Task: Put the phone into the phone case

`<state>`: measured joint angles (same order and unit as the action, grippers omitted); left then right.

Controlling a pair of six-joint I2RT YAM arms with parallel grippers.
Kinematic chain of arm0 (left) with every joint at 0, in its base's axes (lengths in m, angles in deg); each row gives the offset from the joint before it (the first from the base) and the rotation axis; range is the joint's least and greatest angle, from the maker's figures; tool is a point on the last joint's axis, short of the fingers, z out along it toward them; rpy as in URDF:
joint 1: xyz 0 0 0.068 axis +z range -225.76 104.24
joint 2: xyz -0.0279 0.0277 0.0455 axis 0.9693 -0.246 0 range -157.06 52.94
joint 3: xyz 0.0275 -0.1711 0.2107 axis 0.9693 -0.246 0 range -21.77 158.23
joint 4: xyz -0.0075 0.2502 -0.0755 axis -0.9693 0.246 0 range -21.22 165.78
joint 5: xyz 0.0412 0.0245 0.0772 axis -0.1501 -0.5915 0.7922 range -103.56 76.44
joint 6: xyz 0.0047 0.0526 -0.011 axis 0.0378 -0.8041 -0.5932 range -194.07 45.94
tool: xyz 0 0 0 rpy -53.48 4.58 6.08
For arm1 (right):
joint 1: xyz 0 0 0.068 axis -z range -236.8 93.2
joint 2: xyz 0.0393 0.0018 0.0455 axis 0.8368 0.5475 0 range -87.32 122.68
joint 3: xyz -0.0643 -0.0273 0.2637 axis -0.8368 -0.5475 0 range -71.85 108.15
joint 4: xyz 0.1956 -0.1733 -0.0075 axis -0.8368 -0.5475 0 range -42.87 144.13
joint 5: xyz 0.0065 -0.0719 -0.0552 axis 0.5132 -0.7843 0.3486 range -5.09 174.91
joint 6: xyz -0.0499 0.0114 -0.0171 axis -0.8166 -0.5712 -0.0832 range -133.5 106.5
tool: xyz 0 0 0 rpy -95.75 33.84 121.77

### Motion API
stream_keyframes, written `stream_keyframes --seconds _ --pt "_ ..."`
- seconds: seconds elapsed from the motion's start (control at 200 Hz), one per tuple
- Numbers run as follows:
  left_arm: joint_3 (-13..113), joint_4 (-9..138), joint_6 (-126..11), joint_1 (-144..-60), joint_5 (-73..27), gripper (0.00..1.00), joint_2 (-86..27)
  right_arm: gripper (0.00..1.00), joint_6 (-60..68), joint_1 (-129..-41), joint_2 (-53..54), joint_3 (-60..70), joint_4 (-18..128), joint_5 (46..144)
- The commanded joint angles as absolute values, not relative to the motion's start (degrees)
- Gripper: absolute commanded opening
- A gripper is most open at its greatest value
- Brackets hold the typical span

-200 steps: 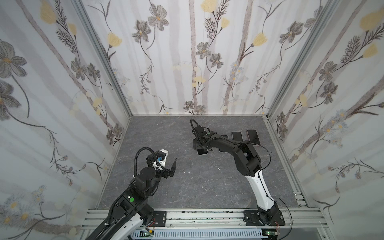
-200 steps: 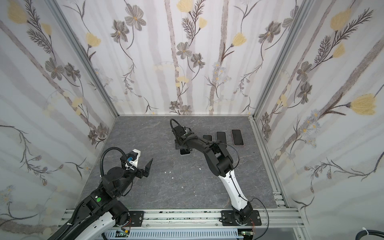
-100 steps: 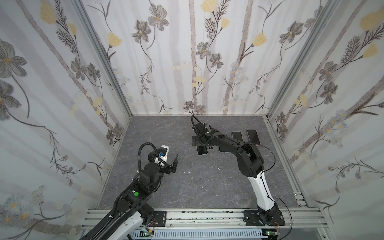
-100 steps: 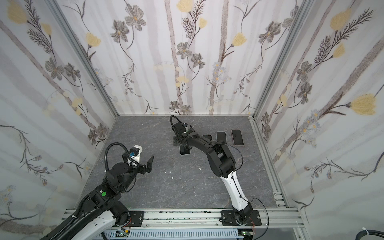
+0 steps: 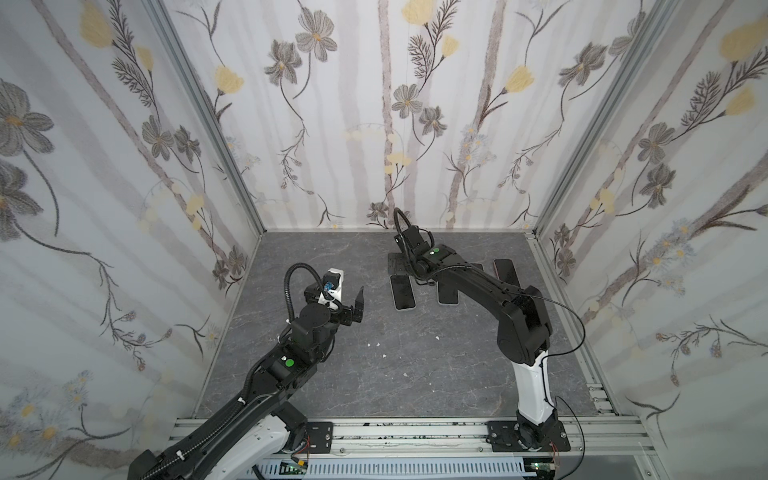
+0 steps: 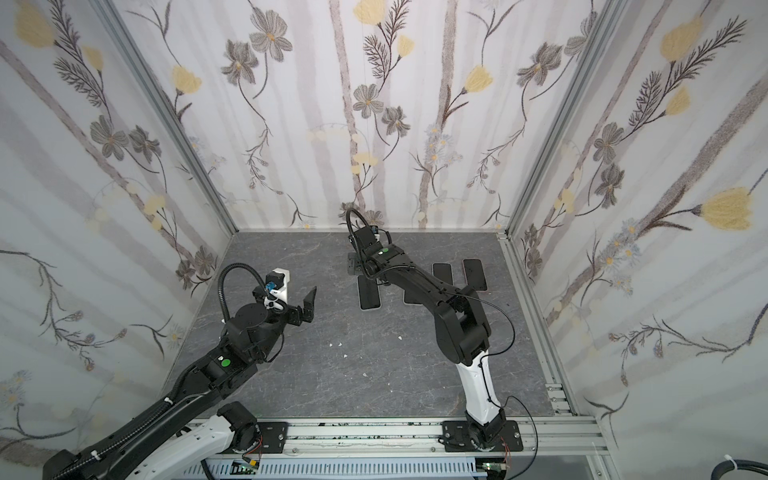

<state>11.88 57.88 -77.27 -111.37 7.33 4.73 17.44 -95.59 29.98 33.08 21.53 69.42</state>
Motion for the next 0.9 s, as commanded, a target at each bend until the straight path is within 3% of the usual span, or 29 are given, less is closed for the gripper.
stream_keyframes --seconds 0.0,0.18,0.44,0.729,0.784,0.894 --pt "12.9 45.9 -73.2 -108.2 7.6 1.00 -0.8 1.00 14.5 -94.1 24.5 29.2 23.3 64.5" --pt "13.9 35.6 -67.3 -99.8 10.8 1.00 -13.3 1.00 7.0 -83.8 8.9 8.6 37.8 61.7" --pt "-0.1 14.7 -72.6 -89.9 21.2 1.00 -18.0 1.00 -6.1 -63.7 -9.2 -30.1 68.9 65.6" --pt "-6.5 4.8 -72.6 -82.4 16.8 1.00 -28.3 1.00 -13.2 -57.6 -9.2 -53.8 105.3 83.2" --pt "-5.1 7.6 -72.2 -81.3 12.2 1.00 -28.5 1.00 -13.5 -56.5 -9.3 -52.9 104.0 87.3" --pt "-3.9 7.6 -70.4 -78.4 2.2 1.00 -30.0 1.00 -11.2 -53.3 -7.3 -56.6 117.2 96.6"
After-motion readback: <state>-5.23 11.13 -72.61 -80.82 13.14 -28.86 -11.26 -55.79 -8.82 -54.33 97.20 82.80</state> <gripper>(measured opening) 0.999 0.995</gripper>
